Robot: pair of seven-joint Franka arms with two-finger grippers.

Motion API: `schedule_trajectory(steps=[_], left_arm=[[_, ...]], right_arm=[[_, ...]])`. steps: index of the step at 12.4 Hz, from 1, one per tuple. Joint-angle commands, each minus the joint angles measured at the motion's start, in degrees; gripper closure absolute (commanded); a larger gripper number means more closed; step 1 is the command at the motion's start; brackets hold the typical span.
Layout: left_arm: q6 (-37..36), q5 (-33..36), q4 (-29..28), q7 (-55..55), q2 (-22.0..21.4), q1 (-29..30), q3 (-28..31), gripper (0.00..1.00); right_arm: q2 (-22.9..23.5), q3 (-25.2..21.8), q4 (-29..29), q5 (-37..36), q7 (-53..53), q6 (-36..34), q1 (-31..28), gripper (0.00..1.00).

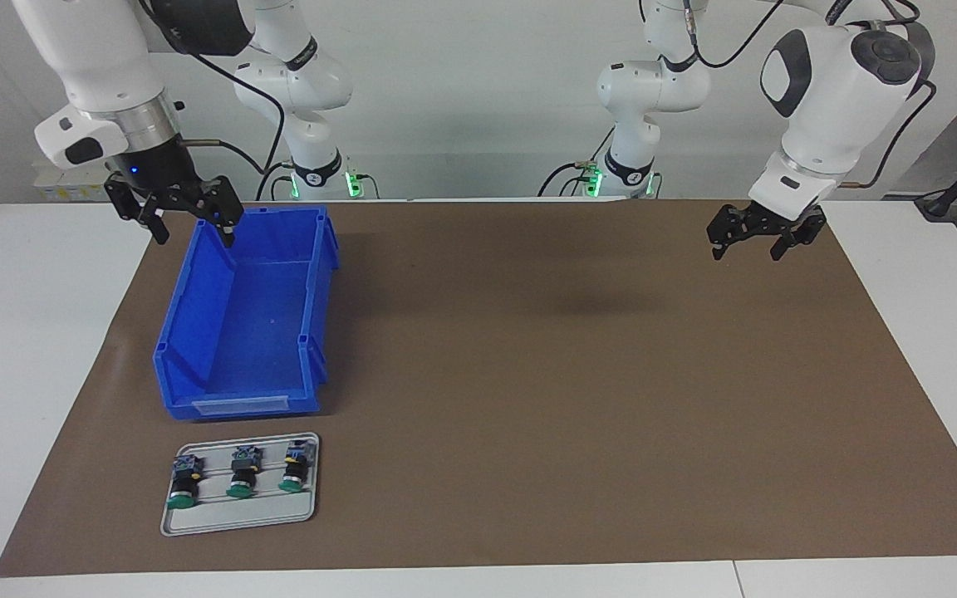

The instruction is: Place and press button with both arms

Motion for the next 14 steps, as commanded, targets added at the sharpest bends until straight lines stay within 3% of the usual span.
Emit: schedule_trajectory(steps=[1, 7, 14], left_arm=[[0.84, -0.14, -1.86, 0.25, -1.73, 0.68, -0.35, 0.0], [0.93, -0.14, -1.86, 0.25, -1.65, 0.68, -0.35, 0.0], [0.93, -0.14, -1.86, 0.25, -1.73, 0.68, -0.35, 0.0]], right_arm=[[6.89, 0.24, 4.6, 0.42, -1.56, 2.6, -1.47, 0.05], [26.05, 0.85, 18.67, 1.47, -2.54, 9.89, -2.53, 0.06], [39.6, 1.03, 23.87, 1.39, -4.46, 18.59, -3.93, 0.07]])
